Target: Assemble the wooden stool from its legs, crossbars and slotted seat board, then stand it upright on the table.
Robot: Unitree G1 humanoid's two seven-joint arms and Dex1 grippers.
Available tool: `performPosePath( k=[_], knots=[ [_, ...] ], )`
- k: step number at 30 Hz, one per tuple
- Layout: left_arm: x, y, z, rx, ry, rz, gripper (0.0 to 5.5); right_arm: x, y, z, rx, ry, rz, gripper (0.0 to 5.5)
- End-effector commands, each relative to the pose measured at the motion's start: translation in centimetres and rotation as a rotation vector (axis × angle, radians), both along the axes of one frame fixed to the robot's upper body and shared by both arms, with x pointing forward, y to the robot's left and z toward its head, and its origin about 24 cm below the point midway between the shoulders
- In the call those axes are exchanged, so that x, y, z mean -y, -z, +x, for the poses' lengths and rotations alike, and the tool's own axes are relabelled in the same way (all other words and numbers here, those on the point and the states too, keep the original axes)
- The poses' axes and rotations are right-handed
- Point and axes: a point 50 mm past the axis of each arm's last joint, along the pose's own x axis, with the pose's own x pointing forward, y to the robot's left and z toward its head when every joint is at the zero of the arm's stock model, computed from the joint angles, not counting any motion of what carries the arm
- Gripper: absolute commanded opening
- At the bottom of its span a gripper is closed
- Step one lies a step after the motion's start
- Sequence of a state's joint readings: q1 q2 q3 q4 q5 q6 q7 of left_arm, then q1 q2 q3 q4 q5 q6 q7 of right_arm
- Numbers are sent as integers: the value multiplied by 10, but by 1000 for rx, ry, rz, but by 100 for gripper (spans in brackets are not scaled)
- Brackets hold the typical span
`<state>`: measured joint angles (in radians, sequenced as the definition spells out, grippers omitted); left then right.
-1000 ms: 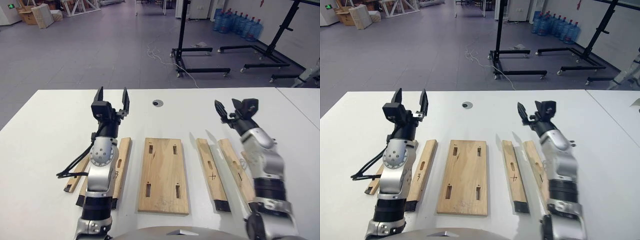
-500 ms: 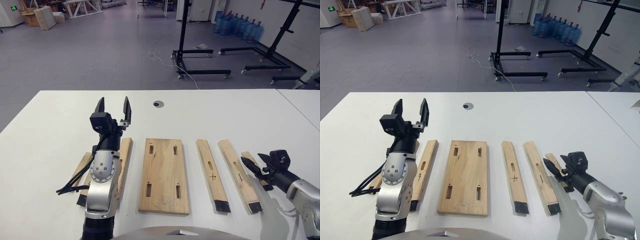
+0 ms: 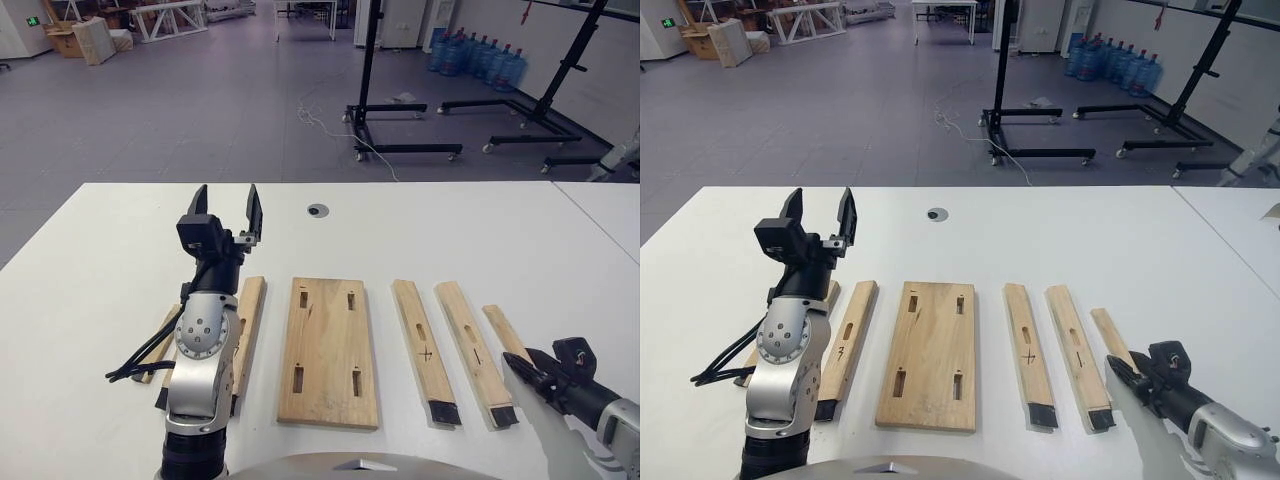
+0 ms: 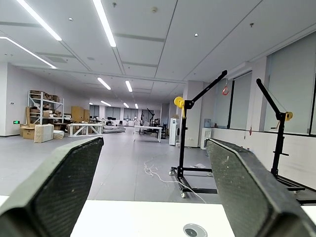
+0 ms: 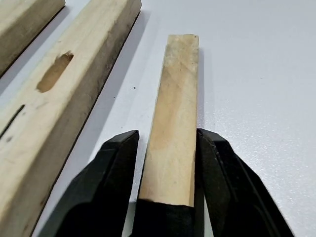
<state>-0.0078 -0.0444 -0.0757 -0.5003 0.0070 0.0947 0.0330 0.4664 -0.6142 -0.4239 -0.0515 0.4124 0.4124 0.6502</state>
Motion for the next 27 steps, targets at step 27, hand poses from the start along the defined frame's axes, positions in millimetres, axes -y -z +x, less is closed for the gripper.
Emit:
performPosePath(
  k=[27],
  knots=[
    [7,-12,26,-215,949,-653,383,-263,-128,171,1146,-757,257,128]
  ],
)
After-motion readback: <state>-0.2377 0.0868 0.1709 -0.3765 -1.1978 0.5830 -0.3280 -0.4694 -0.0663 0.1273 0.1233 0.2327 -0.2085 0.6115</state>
